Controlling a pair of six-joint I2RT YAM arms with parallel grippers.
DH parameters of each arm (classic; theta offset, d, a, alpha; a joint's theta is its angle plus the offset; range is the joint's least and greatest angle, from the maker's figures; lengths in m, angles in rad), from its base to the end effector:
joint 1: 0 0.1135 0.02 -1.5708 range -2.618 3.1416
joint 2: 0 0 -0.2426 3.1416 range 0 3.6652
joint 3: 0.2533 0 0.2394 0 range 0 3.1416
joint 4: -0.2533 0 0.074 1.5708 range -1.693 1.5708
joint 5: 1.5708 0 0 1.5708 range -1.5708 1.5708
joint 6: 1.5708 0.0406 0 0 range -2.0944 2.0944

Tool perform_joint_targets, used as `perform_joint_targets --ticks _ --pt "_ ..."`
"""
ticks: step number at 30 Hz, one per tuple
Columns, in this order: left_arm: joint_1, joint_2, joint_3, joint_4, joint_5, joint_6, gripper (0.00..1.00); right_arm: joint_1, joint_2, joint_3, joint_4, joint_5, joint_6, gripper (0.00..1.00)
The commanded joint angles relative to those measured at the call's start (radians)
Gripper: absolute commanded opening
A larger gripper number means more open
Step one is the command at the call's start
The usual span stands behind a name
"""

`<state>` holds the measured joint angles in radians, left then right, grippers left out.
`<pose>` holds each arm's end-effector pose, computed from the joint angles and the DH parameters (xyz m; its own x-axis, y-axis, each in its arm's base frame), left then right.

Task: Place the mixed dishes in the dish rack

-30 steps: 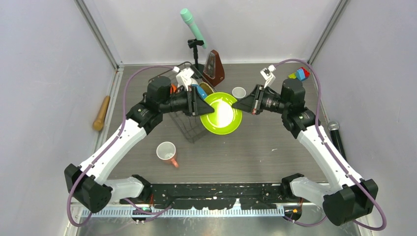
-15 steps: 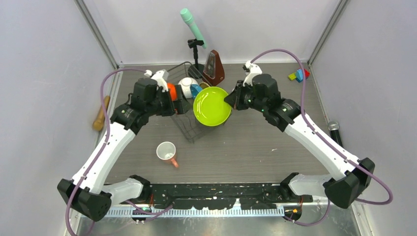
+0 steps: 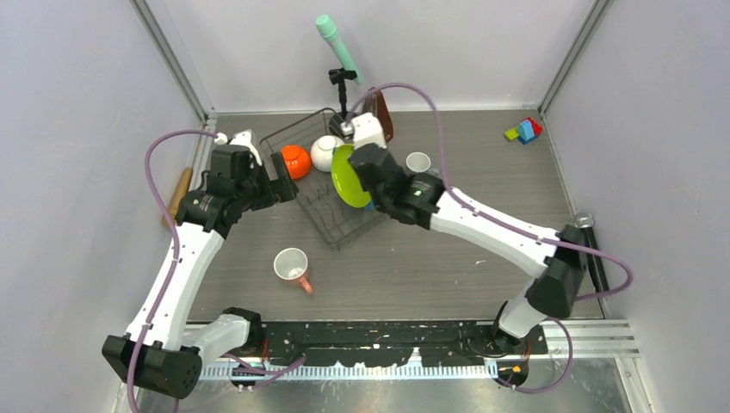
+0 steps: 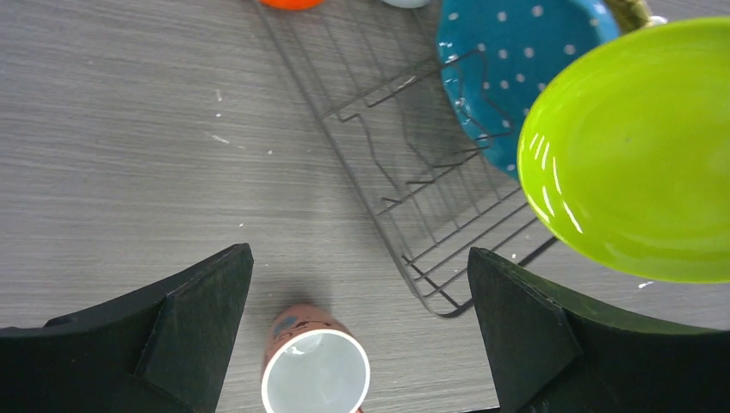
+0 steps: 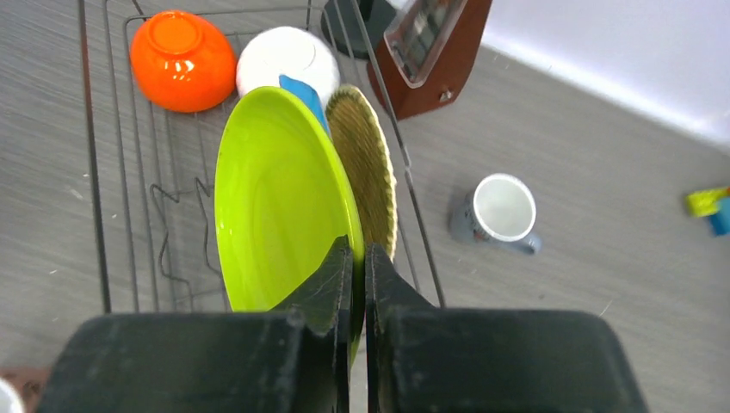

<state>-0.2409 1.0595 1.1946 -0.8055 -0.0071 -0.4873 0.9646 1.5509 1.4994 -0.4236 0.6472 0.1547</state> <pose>0.2066 -0.0505 0.3445 -0.6423 -0.3243 -0.6944 -0.0765 0.9286 -0.3630 0.2163 0.2690 0.3554 -0.3115 -0.2335 -0.9211 -0.3058 0.9424 -0.1355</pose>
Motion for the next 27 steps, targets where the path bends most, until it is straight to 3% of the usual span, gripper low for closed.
perform_joint_targets --ticks 1,4,12,27 --pt "0.024 -0.015 -0.029 -0.011 -0.06 0.026 1.0 0.087 0.117 0.144 0.136 0.266 -0.256 0.0" --pt "0.027 -0.036 -0.059 0.003 -0.097 0.016 1.0 0.123 0.231 0.232 0.161 0.334 -0.36 0.0" --pt "0.027 -0.069 -0.128 0.065 -0.089 -0.004 1.0 0.135 0.35 0.208 0.394 0.373 -0.61 0.0" --pt "0.027 -0.079 -0.154 0.079 -0.066 -0.007 1.0 0.128 0.401 0.129 0.434 0.36 -0.593 0.0"
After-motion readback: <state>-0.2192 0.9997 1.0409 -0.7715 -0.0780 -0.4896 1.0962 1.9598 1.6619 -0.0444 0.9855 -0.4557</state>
